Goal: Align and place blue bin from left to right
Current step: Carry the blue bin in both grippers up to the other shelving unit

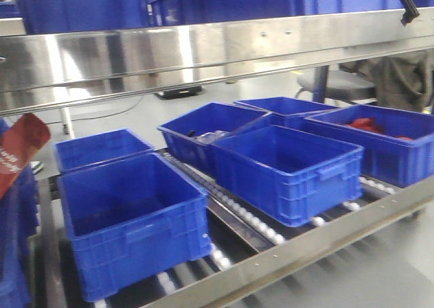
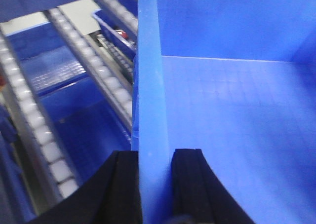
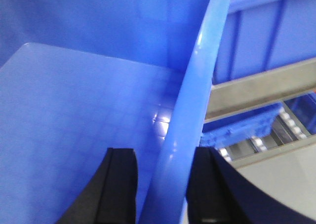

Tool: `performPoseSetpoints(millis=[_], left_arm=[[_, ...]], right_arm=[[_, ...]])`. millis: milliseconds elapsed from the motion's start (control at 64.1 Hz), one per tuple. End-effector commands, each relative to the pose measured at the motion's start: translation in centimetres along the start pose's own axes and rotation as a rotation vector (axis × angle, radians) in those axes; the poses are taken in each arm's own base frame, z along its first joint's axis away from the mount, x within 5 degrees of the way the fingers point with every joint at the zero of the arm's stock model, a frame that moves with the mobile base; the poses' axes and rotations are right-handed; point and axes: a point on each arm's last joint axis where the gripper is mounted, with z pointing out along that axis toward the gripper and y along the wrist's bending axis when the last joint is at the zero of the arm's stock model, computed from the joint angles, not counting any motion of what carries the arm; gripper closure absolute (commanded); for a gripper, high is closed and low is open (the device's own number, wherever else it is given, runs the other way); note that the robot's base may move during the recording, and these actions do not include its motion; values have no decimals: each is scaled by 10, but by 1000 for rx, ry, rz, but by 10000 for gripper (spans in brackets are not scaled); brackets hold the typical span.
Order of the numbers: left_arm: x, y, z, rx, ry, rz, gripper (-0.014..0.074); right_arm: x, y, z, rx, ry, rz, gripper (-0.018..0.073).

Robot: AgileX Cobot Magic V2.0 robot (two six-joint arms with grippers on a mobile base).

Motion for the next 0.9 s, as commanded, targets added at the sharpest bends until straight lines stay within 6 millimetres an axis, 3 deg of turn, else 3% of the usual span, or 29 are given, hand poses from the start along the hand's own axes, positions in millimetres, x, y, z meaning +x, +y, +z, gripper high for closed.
performPoseSetpoints(millis=[0, 889], left_arm=[[-9, -10, -17, 97, -99, -17, 613], [-9, -10, -17, 97, -99, -17, 613]], right_arm=[[-15, 6, -15, -39, -158, 14, 628], [-16, 6, -15, -39, -166, 14, 628]])
